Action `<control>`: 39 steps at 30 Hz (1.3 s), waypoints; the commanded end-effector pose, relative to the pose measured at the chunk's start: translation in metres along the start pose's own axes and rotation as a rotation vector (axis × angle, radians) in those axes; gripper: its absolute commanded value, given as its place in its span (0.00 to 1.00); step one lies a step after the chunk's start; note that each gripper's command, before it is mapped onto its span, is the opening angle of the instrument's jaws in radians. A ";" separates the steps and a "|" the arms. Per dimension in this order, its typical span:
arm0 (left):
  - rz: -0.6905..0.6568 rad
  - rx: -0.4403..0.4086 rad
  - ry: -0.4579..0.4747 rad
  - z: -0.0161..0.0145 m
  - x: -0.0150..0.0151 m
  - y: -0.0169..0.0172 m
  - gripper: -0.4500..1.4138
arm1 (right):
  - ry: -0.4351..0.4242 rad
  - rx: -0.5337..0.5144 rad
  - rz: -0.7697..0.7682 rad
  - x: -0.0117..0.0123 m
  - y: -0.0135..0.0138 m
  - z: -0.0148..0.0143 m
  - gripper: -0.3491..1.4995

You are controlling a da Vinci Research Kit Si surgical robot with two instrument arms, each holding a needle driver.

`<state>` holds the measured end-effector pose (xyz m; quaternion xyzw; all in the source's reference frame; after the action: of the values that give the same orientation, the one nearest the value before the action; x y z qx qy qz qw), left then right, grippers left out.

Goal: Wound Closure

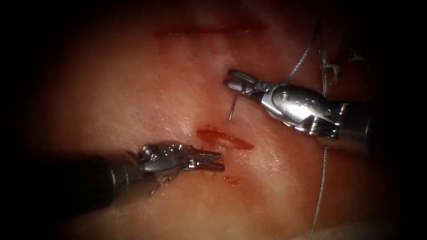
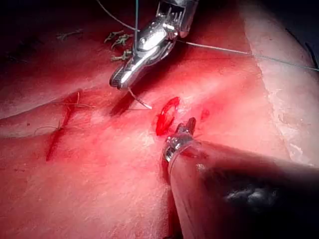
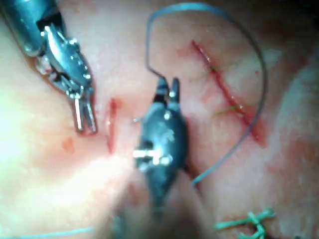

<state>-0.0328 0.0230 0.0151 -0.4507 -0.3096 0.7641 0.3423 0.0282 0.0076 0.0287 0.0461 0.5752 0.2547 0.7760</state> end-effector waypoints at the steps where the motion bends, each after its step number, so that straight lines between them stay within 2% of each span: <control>1: 0.000 -0.002 -0.001 0.0007 -0.0002 -0.0003 0.31 | 0.002 0.010 0.017 -0.0004 -0.0001 0.0011 0.00; 20: 0.001 -0.001 -0.004 0.0006 -0.0003 -0.0003 0.31 | -0.037 0.129 0.210 -0.0015 -0.0019 0.0015 0.00; 28: -0.005 -0.002 -0.004 0.0006 -0.0003 -0.0003 0.30 | -0.090 0.159 0.301 -0.0020 -0.0028 0.0013 0.00; 39: 0.001 -0.002 -0.004 0.0005 -0.0003 -0.0003 0.30 | -0.185 0.246 0.446 -0.0045 -0.0063 0.0003 0.00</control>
<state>-0.0325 0.0229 0.0150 -0.4486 -0.3101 0.7648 0.3432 0.0290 0.0007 0.0299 0.2892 0.5037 0.3444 0.7376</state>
